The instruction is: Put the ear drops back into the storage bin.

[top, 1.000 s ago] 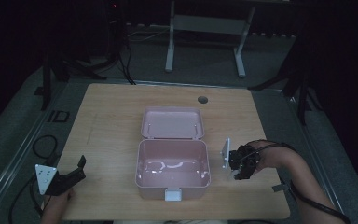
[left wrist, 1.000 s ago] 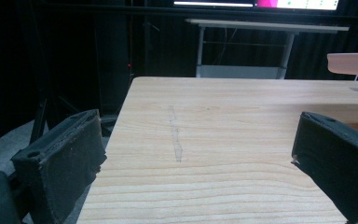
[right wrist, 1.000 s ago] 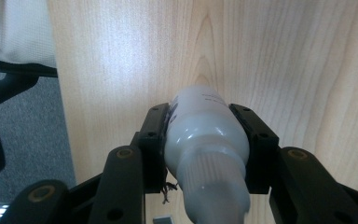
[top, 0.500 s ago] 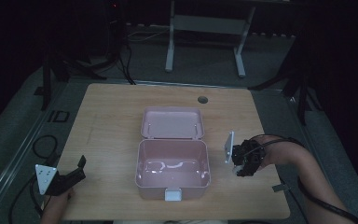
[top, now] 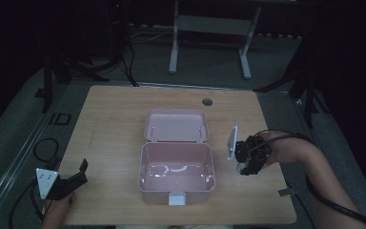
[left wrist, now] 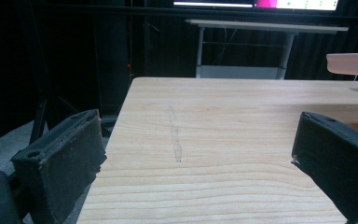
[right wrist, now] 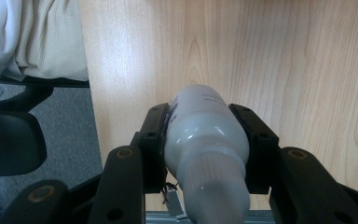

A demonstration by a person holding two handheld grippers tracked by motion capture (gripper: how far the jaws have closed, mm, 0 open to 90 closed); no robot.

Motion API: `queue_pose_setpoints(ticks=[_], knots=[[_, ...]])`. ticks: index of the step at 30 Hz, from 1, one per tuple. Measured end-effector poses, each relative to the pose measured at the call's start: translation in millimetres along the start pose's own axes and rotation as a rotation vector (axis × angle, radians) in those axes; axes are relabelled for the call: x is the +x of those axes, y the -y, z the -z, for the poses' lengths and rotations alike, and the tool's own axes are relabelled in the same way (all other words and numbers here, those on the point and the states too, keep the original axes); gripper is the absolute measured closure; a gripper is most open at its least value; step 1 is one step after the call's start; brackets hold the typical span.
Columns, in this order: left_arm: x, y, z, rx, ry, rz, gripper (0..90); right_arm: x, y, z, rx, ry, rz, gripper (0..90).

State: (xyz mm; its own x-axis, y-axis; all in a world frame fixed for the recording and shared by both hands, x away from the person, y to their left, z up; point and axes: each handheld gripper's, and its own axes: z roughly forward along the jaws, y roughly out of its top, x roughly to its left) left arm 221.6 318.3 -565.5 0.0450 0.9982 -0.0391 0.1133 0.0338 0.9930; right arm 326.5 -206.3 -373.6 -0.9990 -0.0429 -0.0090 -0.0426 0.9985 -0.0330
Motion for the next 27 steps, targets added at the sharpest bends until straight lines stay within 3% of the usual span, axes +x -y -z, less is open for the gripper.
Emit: queue_pose_setpoints(ticks=[13, 27], knots=[[0.0, 0.0, 0.2, 0.000, 0.000, -0.002, 2.4, -0.9, -23.1, 14.3, -0.021, 0.021, 0.012, 59.4], [0.1, 0.1, 0.3, -0.003, 0.003, -0.001, 2.4, -3.3, -59.8, 22.9, -0.021, 0.026, 0.061, 59.4]])
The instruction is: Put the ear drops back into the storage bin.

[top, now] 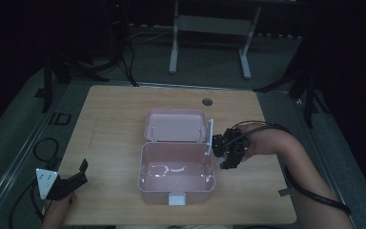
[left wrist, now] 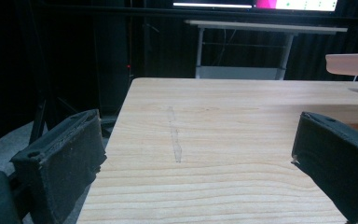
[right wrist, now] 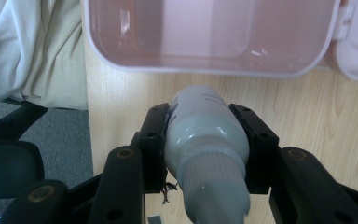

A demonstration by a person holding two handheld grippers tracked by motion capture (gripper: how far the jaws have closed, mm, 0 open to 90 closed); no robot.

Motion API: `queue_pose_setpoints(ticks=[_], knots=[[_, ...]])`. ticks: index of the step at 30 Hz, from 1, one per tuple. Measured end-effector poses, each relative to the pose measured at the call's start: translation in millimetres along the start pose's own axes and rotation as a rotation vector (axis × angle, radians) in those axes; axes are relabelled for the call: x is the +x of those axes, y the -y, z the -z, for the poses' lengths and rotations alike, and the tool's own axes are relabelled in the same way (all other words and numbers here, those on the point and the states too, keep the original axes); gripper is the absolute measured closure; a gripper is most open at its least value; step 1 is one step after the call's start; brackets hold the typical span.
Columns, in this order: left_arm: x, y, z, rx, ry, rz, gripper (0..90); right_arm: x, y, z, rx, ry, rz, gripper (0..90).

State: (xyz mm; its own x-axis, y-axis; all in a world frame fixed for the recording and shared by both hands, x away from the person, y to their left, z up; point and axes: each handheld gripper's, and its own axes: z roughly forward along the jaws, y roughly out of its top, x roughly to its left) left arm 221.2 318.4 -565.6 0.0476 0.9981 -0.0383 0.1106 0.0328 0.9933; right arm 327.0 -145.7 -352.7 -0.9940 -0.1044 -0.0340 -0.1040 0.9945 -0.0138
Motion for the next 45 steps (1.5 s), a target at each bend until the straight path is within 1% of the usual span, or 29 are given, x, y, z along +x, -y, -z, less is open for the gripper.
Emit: queue_pose_setpoints(ticks=[2, 4, 5, 8, 10, 12, 17, 18, 19, 24, 25, 30, 34, 36, 41, 43, 44, 45], knots=[[0.0, 0.0, 0.0, 0.000, 0.000, 0.000, 2.4, -0.3, -1.8, -0.2, -0.003, 0.003, 0.006, 59.4], [0.0, 0.0, 0.0, 0.000, 0.000, 0.000, 2.4, -0.6, -6.7, -0.4, -0.003, -0.001, 0.008, 59.4], [0.0, 0.0, 0.1, 0.000, 0.000, 0.000, 2.4, -1.3, -11.4, -1.4, -0.007, -0.002, 0.019, 59.4], [0.0, 0.0, 0.1, 0.000, 0.000, 0.000, 2.3, -1.9, -16.3, -2.5, -0.003, -0.010, 0.021, 59.4], [0.0, 0.0, 0.1, -0.001, 0.000, 0.000, 2.4, -2.5, -23.8, -4.5, 0.000, -0.014, 0.030, 59.4], [0.1, 0.0, 0.1, -0.001, 0.001, 0.001, 2.4, -3.0, -26.3, -5.1, 0.000, -0.016, 0.038, 59.4], [0.2, 0.0, 0.1, 0.000, 0.002, 0.001, 2.4, -5.1, -39.1, -8.9, -0.001, -0.025, 0.065, 59.4], [0.2, 0.0, 0.1, -0.001, 0.001, 0.001, 2.4, -5.1, -39.1, -8.9, -0.001, -0.025, 0.065, 59.4], [0.2, 0.0, 0.1, 0.000, 0.002, 0.001, 2.4, -5.0, -43.4, -10.3, 0.005, -0.031, 0.064, 59.4], [0.2, 0.0, 0.1, 0.000, 0.002, 0.001, 2.4, -3.6, -52.2, -14.2, 0.009, -0.039, 0.084, 59.4], [0.2, 0.0, 0.1, -0.001, 0.002, 0.001, 2.4, -3.2, -55.9, -17.4, 0.015, -0.042, 0.095, 59.4], [0.3, 0.0, 0.2, 0.000, 0.003, 0.001, 2.3, -3.4, -60.7, -25.8, 0.018, -0.057, 0.106, 59.4], [0.4, 0.0, 0.2, 0.000, 0.004, 0.001, 2.4, -4.1, -63.7, -36.4, 0.021, -0.073, 0.108, 59.4], [0.3, 0.0, 0.2, 0.000, 0.004, 0.001, 2.3, -4.3, -65.6, -44.8, 0.019, -0.086, 0.115, 59.4], [0.2, 0.1, 0.2, -0.002, 0.003, 0.000, 2.4, -4.9, -68.2, -59.3, 0.018, -0.092, 0.128, 59.4], [0.1, 0.1, 0.2, -0.002, 0.004, 0.000, 2.4, -5.4, -68.6, -62.1, 0.015, -0.094, 0.126, 59.4], [0.1, 0.1, 0.2, -0.002, 0.004, 0.000, 2.4, -5.9, -69.1, -68.9, 0.018, -0.096, 0.130, 59.4], [0.2, 0.1, 0.2, -0.001, 0.004, -0.001, 2.4, -5.9, -69.1, -68.9, 0.018, -0.096, 0.130, 59.4]])
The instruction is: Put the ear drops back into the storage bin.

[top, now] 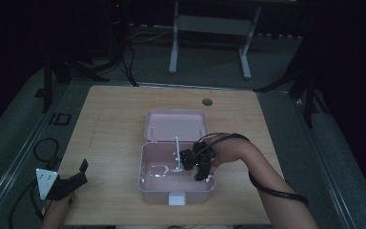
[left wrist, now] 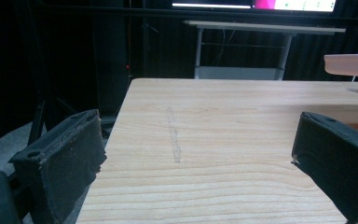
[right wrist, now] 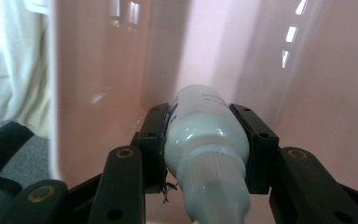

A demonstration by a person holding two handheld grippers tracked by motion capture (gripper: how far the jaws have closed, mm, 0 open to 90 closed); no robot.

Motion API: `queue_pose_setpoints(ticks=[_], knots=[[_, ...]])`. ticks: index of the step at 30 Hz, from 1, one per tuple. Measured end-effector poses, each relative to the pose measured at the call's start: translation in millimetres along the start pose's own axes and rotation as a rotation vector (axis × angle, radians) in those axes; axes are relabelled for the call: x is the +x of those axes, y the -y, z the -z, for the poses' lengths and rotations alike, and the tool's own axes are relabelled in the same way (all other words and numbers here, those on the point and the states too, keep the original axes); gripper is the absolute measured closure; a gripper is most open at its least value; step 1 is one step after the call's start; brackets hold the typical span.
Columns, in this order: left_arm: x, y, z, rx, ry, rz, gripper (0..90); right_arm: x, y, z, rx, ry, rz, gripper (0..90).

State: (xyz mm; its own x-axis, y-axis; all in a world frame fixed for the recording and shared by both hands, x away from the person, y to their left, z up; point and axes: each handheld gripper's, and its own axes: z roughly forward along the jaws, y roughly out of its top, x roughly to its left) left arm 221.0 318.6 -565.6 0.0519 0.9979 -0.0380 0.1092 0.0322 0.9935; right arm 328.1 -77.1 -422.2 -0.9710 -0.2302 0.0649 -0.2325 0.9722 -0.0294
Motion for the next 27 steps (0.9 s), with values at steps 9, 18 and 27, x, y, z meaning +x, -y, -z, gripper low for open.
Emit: queue_pose_setpoints(ticks=[9, 18, 27], knots=[[0.0, 0.0, 0.0, 0.000, 0.001, 0.000, 2.4, -2.3, -0.9, -26.8, 0.030, -0.028, 0.017, 59.4], [0.0, 0.0, -0.1, 0.001, 0.000, 0.000, 2.4, -4.7, -2.6, -41.4, 0.033, -0.031, 0.018, 59.3], [0.0, -0.1, -0.2, 0.002, -0.001, -0.001, 2.4, -4.6, -5.5, -54.2, 0.069, -0.027, 0.007, 59.3]])
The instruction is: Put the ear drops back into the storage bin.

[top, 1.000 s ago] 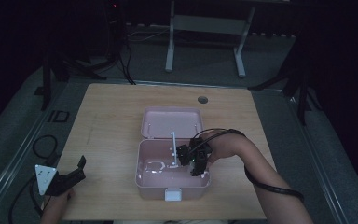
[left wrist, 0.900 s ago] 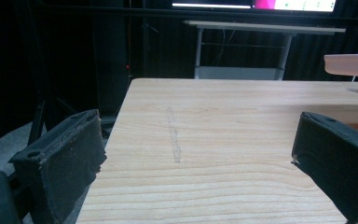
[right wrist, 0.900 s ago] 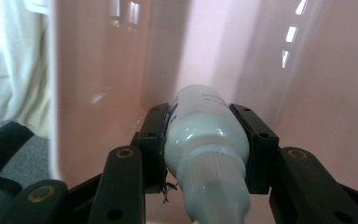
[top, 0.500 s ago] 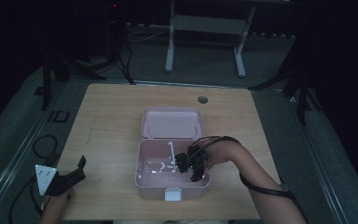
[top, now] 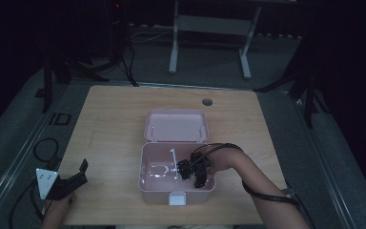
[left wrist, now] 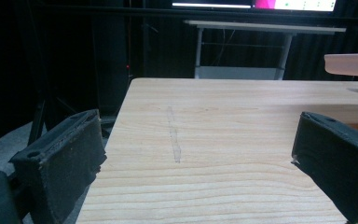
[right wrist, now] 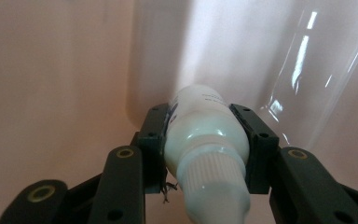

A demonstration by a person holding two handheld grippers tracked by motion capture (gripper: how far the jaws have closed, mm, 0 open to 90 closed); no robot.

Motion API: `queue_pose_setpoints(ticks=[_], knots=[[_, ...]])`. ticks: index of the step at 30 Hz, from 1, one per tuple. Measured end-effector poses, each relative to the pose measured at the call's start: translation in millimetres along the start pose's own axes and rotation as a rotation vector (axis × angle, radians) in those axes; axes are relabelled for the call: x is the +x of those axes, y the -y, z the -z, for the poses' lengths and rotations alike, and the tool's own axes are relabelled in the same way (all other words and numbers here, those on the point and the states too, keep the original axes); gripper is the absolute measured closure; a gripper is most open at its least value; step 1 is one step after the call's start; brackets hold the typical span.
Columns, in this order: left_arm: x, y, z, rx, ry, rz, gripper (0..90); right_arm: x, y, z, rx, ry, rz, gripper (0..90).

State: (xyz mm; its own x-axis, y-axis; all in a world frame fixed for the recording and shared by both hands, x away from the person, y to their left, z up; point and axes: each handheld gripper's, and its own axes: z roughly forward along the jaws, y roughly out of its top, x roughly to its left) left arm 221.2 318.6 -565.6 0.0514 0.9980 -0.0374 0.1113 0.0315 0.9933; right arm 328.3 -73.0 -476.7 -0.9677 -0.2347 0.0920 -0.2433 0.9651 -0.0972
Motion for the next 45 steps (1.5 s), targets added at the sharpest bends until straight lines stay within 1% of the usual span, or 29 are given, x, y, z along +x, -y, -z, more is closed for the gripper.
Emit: queue_pose_setpoints(ticks=[3, 4, 8, 10, 20, 27, 30, 35, 36, 37, 39, 41, 42, 43, 45], knots=[[0.1, 0.0, 0.0, 0.000, 0.001, -0.001, 2.4, -0.5, -1.8, -5.2, 0.020, 0.002, -0.001, 59.3], [0.1, 0.0, 0.1, 0.000, 0.001, -0.001, 2.4, -0.5, -1.8, -5.2, 0.020, 0.002, -0.001, 59.3], [0.1, 0.0, 0.0, 0.000, 0.002, -0.001, 2.4, -0.7, -4.2, -7.6, 0.052, 0.013, -0.004, 59.2], [0.0, 0.0, 0.1, 0.000, 0.002, -0.001, 2.4, -0.8, -4.6, -8.0, 0.057, 0.014, -0.004, 59.1], [0.1, 0.0, 0.1, -0.001, 0.004, 0.000, 2.4, -1.7, -4.2, -7.7, 0.055, 0.007, -0.027, 57.5], [0.1, 0.0, 0.1, 0.000, 0.004, 0.000, 2.4, -0.7, -2.2, -2.9, 0.031, 0.006, -0.034, 54.5], [0.1, 0.0, 0.0, 0.001, 0.003, 0.000, 2.4, -0.5, 0.4, 4.3, 0.010, 0.018, -0.040, 54.1], [0.1, 0.0, 0.0, 0.001, 0.003, -0.001, 2.4, 3.0, 7.1, 25.4, -0.046, 0.050, -0.049, 50.6], [0.1, 0.0, 0.0, 0.000, 0.003, -0.001, 2.4, 3.0, 7.1, 25.4, -0.046, 0.050, -0.049, 50.6], [0.0, 0.0, 0.0, 0.001, 0.002, -0.001, 2.4, 5.7, 11.7, 39.3, -0.096, 0.068, -0.055, 50.4], [0.0, 0.0, 0.0, 0.000, 0.002, -0.001, 2.4, 9.1, 16.6, 51.6, -0.136, 0.087, -0.057, 50.3], [-0.1, 0.0, -0.2, 0.000, 0.001, 0.000, 2.4, 11.8, 21.2, 61.6, -0.167, 0.101, -0.056, 50.4], [-0.1, 0.0, -0.2, 0.000, 0.001, 0.000, 2.4, 11.8, 21.2, 61.6, -0.167, 0.101, -0.056, 50.4], [-0.2, -0.1, -0.2, 0.000, 0.001, 0.001, 2.4, 15.4, 27.2, 72.6, -0.197, 0.116, -0.063, 50.3], [-0.2, -0.1, -0.2, 0.001, 0.001, 0.000, 2.4, 17.2, 31.7, 79.9, -0.215, 0.126, -0.064, 50.3]])
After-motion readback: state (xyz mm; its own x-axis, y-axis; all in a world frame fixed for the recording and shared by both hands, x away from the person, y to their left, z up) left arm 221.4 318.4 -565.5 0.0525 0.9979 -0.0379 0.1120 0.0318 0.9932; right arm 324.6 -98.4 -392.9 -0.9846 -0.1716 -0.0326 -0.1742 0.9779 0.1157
